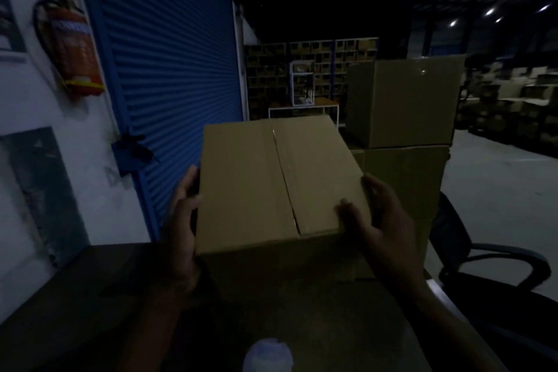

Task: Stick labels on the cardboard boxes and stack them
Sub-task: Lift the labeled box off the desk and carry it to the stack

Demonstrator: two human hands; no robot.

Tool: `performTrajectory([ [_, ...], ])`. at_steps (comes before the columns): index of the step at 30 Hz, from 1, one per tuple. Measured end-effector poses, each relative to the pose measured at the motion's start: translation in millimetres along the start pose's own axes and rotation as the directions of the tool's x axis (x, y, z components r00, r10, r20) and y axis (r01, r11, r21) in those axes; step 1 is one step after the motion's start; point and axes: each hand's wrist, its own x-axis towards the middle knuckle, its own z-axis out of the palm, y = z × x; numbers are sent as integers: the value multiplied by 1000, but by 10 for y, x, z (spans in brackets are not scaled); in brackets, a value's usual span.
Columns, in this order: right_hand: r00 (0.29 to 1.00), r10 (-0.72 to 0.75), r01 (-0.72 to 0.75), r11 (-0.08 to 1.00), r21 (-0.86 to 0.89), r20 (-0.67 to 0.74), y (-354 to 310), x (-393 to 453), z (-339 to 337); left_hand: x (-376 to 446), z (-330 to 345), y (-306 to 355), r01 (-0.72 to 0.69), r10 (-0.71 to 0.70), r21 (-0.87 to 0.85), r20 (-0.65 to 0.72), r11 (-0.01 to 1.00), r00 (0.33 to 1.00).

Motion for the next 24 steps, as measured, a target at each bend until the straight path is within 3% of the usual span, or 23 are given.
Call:
performTrajectory([
  [4, 995, -56, 52, 998, -37, -87, -193, 634, -202, 364, 425, 163, -43, 53, -97, 104, 994, 993],
  [8, 981, -63, 66, 998, 9, -181, -288, 1248, -344, 822, 865, 313, -87, 102, -135, 110, 987, 989],
  [12, 982, -67, 88, 990, 112, -179, -301, 1892, -380, 1479, 1249, 378, -157, 172, -137, 106, 978, 979],
  [17, 995, -15, 43, 958, 284, -100, -102, 2843, -319, 2445, 1605, 298, -100, 125, -181, 135, 978, 983],
  [24, 993, -21, 50, 969, 241, -119, 242, 3812, -194, 3603, 1916, -86, 50, 7, -193, 286, 980, 958],
])
